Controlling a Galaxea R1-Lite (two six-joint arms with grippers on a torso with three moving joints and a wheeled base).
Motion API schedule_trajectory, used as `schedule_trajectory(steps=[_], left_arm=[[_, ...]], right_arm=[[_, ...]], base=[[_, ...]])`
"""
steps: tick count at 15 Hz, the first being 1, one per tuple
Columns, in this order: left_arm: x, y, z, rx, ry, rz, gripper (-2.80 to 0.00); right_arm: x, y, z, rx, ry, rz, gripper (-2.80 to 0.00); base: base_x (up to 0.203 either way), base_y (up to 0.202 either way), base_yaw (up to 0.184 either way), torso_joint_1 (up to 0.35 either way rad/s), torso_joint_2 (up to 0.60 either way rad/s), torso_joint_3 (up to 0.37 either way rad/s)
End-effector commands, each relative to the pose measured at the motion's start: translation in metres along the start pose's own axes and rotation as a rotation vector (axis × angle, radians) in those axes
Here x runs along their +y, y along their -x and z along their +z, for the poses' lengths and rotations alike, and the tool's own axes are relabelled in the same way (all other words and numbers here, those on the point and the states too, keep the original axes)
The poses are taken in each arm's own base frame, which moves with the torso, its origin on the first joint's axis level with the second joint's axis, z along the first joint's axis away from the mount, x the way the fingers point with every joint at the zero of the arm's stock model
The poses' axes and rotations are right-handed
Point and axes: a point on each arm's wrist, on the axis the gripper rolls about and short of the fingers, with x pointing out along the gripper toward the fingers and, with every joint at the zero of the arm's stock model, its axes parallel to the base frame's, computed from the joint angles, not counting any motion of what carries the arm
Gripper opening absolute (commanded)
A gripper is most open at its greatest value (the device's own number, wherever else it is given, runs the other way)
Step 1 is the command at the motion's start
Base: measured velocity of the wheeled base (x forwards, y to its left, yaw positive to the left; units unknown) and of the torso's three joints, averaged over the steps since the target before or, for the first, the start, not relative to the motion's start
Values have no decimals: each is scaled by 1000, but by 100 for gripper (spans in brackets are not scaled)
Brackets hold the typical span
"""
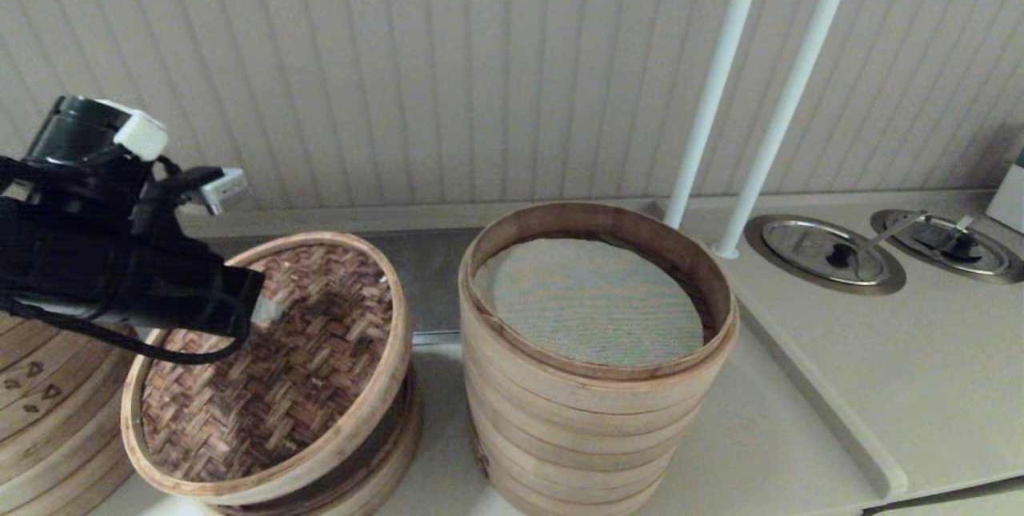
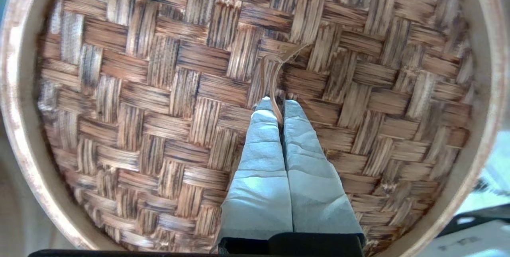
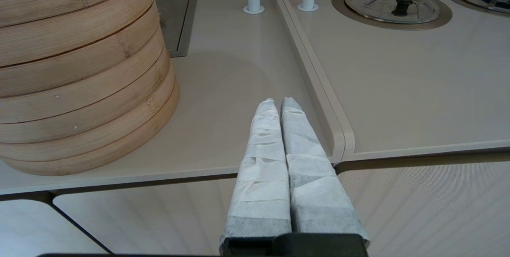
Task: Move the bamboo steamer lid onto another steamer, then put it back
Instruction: Put the steamer
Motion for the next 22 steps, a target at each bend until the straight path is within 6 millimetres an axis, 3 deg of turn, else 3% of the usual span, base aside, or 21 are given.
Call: schedule_trajectory(steps=[1, 9, 11, 17, 22], left_arm=[[0, 29, 12, -94, 4, -3, -280], [-12, 119, 61, -227, 7, -124, -280], [-16, 132, 67, -229, -2, -163, -280], [-59, 119, 72, -202, -100, -340, -280], [-104, 89, 99, -314, -96, -493, -280]], right_arm=[[0, 0, -1, 4, 0, 0, -280], [0, 0, -1, 4, 0, 0, -280], [0, 0, -1, 4, 0, 0, -280], [0, 0, -1, 4, 0, 0, -280], [0, 0, -1, 4, 0, 0, -280]], base=[[0, 0, 0, 0, 0, 0], [0, 0, 0, 0, 0, 0], [0, 0, 0, 0, 0, 0], [0, 0, 0, 0, 0, 0], [0, 0, 0, 0, 0, 0]])
